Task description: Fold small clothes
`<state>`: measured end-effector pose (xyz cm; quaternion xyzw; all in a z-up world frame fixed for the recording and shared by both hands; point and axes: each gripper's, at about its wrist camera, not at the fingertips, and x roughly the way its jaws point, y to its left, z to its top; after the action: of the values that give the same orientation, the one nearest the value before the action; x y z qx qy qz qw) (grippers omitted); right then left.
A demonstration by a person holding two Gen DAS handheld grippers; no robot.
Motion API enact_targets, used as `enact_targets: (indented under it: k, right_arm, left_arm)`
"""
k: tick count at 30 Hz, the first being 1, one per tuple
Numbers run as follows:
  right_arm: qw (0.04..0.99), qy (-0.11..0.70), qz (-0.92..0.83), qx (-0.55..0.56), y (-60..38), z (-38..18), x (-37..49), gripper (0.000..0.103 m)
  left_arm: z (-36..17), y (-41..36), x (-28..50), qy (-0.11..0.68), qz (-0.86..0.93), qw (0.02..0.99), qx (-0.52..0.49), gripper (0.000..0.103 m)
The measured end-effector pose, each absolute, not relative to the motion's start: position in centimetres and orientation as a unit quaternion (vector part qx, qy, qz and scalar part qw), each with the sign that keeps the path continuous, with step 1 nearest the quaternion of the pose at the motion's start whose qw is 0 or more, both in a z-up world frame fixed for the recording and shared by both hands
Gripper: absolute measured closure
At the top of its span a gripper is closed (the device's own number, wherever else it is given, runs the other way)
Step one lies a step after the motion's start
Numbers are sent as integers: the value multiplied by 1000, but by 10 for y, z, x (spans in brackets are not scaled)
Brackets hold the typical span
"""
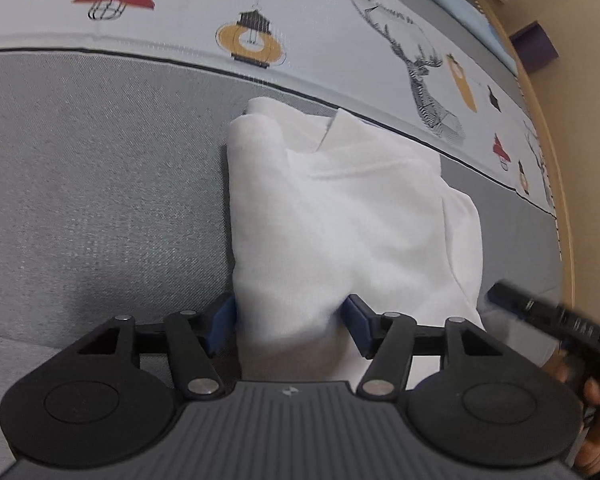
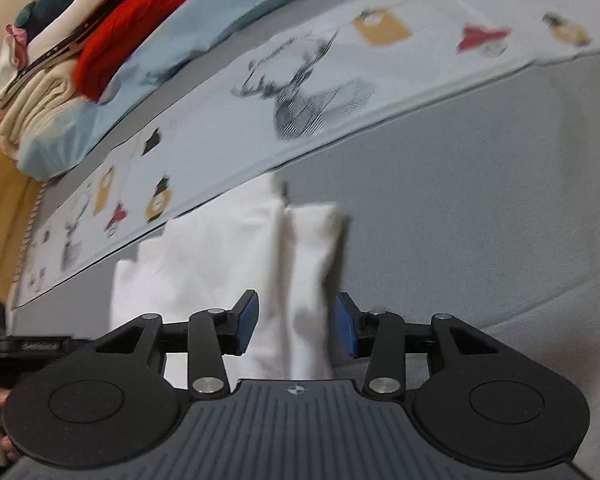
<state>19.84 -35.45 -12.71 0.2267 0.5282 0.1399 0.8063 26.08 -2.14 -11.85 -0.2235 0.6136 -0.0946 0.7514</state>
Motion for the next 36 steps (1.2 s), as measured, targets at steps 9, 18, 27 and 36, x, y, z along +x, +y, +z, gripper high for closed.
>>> enact_targets:
  k: [9,18,27,36]
  right_arm:
    - [784,570,145,200,-325,-153,222,42]
    - [838,450,191,244,-297,-113,246,71]
    - [892,412,117,144,-267,-97,260,57]
    - [862,495,79,79,-264,-128,256,39]
  left_arm:
    - [-135,-29,279,613,-82,751,-229,42]
    - [-71,-22,289,459,-72,875,-134,64]
    - [-61,-4,289,437,-41,889,-131,52]
    - [-106,2,278,555,-22,823,-122,46]
